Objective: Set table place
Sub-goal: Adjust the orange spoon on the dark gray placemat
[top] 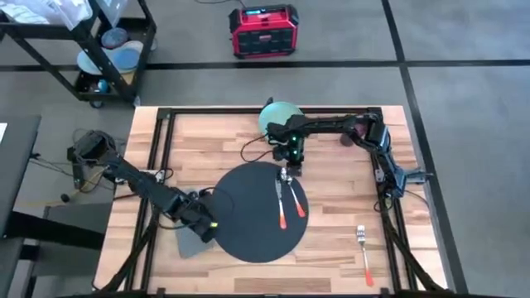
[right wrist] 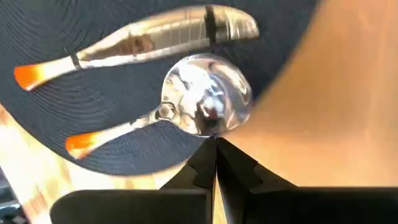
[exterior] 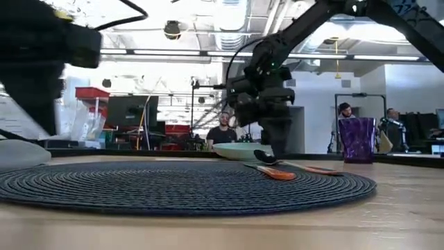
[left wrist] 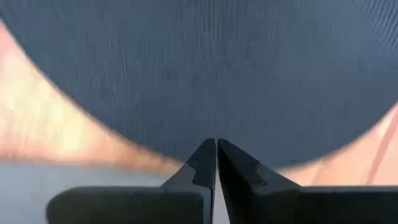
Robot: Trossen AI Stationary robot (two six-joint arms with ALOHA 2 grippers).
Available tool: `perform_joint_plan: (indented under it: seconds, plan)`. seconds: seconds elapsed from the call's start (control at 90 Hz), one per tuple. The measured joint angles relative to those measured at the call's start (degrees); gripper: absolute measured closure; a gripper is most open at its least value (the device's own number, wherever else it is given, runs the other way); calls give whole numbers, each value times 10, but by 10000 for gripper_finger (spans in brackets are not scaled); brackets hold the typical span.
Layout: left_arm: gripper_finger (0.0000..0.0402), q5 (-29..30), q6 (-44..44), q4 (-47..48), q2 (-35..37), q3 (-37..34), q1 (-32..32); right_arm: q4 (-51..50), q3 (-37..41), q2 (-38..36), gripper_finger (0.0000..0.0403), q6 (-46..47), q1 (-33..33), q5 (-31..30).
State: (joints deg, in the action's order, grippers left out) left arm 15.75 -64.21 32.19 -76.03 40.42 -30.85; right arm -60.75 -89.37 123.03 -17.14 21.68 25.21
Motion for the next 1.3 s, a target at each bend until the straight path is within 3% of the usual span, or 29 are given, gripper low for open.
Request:
perform_joint_plan:
  seconds: [0.233, 0.4, 0.544, 0.767, 0.911, 1.067, 1.3]
  plan:
    - [401, 11, 75, -35, 0, 0, 67, -4, 0, -11, 403, 6, -9, 0]
    - [401, 12, 96, -59, 0, 0, 96, -80, 0, -17, 403, -12, -8, -10]
    - [402, 18, 110, -84, 0, 0, 106, -90, 54, -64, 403, -9, -13, -18]
    - [401, 86, 135, -130, 0, 0, 110, 90, 198, -179, 403, 106, -60, -17]
    - [401, 144, 236, -229, 0, 0, 117, 250, 277, -244, 403, 202, -86, -43]
    - [402, 146, 327, -290, 0, 0, 136, 411, 357, -282, 403, 317, -112, -55]
    - [402, 146, 333, -285, 0, 0, 149, 433, 390, -288, 403, 397, -169, -58]
